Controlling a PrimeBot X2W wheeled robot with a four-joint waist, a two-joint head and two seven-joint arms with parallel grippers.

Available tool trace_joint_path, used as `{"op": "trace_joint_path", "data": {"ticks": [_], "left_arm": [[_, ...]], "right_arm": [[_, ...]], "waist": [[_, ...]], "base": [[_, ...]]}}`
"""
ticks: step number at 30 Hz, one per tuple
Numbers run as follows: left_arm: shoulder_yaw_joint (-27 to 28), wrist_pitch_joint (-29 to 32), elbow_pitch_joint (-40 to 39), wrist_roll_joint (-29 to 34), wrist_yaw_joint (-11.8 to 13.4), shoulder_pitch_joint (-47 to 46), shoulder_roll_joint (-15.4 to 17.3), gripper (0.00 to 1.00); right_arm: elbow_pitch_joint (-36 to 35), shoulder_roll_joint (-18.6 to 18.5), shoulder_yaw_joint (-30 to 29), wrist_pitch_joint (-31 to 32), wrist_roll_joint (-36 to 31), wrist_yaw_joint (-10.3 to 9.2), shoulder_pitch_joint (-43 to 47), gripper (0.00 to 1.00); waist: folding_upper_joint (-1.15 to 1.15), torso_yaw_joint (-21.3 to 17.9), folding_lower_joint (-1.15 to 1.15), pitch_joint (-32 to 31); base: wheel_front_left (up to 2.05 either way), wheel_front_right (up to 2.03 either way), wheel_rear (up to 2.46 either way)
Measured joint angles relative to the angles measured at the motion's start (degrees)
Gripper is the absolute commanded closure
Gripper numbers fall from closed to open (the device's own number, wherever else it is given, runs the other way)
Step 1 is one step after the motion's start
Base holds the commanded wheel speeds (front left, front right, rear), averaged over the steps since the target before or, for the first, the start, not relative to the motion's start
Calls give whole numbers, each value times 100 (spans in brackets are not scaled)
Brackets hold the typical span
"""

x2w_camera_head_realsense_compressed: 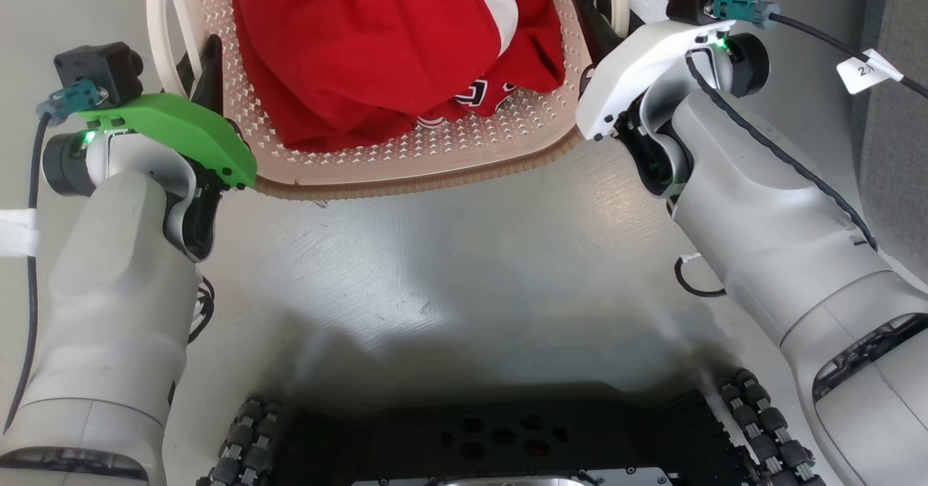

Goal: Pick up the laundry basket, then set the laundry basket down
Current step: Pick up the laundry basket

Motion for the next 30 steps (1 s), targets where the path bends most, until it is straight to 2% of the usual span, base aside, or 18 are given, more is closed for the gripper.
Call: {"op": "trace_joint_path", "data": {"ticks": [16,30], "left_arm": [[-300,-144,315,-271,0,-40,15,100],[-598,-89,656,-593,-2,237,-14,100]], "right_arm": [[151,2,292,-76,338,2,36,100],[368,54,560,-93,766,64,455,100]], "waist": [[0,-36,0,-331],[0,-125,0,-1136]], "base": [[0,0,0],[0,0,0]]}}
